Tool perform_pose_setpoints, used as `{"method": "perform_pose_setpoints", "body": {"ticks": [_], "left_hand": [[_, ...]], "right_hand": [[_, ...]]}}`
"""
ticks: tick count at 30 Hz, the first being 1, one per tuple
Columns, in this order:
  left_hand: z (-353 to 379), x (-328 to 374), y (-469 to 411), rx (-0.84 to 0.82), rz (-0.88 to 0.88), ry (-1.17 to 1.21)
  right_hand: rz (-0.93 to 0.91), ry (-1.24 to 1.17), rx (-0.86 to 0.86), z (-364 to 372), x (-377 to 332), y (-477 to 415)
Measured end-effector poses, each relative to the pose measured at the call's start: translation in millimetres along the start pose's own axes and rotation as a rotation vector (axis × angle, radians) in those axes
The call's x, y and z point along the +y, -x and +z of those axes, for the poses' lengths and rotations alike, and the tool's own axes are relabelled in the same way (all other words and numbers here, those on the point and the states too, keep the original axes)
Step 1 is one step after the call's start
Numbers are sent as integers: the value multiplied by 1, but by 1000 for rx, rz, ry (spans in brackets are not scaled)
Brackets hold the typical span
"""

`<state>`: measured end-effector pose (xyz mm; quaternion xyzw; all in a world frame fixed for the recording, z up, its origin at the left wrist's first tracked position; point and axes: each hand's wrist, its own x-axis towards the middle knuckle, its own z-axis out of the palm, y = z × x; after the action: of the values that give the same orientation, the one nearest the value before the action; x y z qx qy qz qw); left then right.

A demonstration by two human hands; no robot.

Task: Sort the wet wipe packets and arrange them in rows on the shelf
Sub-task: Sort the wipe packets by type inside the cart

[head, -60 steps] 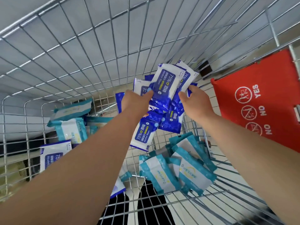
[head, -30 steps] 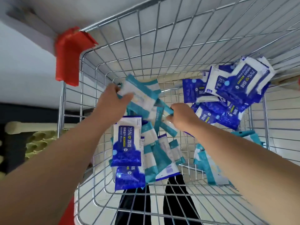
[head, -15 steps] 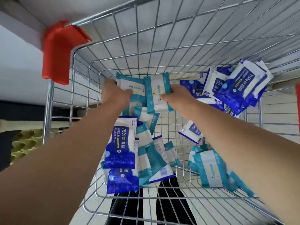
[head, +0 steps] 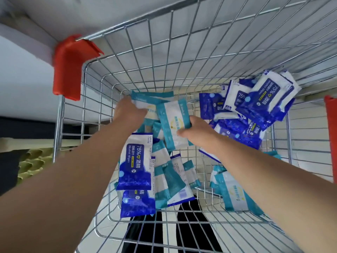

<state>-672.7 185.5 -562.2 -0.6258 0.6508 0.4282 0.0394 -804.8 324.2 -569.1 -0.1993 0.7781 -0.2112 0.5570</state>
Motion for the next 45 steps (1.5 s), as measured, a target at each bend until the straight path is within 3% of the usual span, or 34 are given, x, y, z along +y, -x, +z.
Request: {"method": "perform_pose_setpoints", "body": {"ticks": [4,7,11,14,17,20,25,28,31,35,38,45], "left_hand": [[8,-3,-9,-18,-23,35],[7,-6,-4,78,-25,89],[-6,5,24,240,73,144],[-18,15,48,255,167,232],[-23,29,67,90,135,214],[-9,40,86,-237,118,159],[51,47,122,-607,172,-133],[107,42,136,-728,240,-287],[152,28,147,-724,229,-302],[185,17,154,-560,152,-224],[195,12,156,-545,175,-244],[188,10,166,-528,217,-425]], "right_hand": [[-23,-94,20,10,8,-5],[-79,-166,72,5,9,-1],[-153,-200,143,-20,9,13],[-188,-170,208,-48,12,26],[-195,-117,213,-84,21,41],[-121,29,147,-119,37,63],[12,217,-26,-159,87,98],[128,422,-115,-167,129,105],[144,536,-134,-164,159,105],[111,601,-117,-159,180,105],[38,639,-96,-153,187,104],[-107,989,-20,-139,179,117]]}}
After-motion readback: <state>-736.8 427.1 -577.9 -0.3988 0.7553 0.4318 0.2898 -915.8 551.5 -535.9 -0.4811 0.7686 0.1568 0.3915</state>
